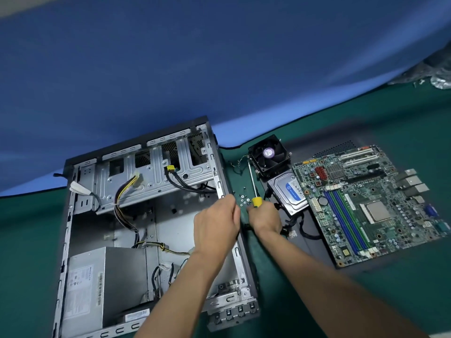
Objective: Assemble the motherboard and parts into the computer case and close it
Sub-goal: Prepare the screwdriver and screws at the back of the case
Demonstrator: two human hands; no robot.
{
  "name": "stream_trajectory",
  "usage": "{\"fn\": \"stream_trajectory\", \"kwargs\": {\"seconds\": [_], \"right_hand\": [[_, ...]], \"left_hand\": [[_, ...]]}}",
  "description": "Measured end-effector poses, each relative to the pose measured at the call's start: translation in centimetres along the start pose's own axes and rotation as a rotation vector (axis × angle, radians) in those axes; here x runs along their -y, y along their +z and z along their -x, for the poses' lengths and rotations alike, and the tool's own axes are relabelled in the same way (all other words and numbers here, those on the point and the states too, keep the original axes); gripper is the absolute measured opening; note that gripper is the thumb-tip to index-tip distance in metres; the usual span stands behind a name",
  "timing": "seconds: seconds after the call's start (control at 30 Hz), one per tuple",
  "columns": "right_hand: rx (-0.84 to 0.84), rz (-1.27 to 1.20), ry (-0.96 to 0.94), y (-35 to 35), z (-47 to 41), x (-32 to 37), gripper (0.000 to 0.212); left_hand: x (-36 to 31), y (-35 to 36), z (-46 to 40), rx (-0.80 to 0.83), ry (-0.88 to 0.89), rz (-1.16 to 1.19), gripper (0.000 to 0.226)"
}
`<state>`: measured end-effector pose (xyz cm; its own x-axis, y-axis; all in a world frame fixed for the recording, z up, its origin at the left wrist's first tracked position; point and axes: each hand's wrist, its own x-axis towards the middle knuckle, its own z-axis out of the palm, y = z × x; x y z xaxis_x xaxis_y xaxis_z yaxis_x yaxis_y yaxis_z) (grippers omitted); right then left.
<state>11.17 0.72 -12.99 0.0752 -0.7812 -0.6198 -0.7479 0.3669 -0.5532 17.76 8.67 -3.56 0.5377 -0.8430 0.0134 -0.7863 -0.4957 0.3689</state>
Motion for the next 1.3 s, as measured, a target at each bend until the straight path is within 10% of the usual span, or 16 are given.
{"fn": "stream_trajectory", "kwargs": {"seconds": [0.37,0.57,0.83,1.3], "right_hand": [[0.153,-0.489,-0.180,-7.2,4.5,1.2,0.008],[0.235,-0.472,-0.386,-10.0,9.0,4.7,0.011],[0.343,-0.474,-0.634,-7.8,18.1,8.5,0.036],[0.220,-0.024,-0.892,-3.1,30.7,7.9,0.015]], "left_hand": [[-0.6,-1.0,0.6,0.108,0.034,-0.098,0.022],[-1.2,-6.4,-0.7,0.299,-0.420,0.865,0.043],[1.3,-14.4,3.3,0.342,-0.300,0.907,0.044],[12.2,-21.2,12.9,-0.016,-0.501,1.925,0.020]]}}
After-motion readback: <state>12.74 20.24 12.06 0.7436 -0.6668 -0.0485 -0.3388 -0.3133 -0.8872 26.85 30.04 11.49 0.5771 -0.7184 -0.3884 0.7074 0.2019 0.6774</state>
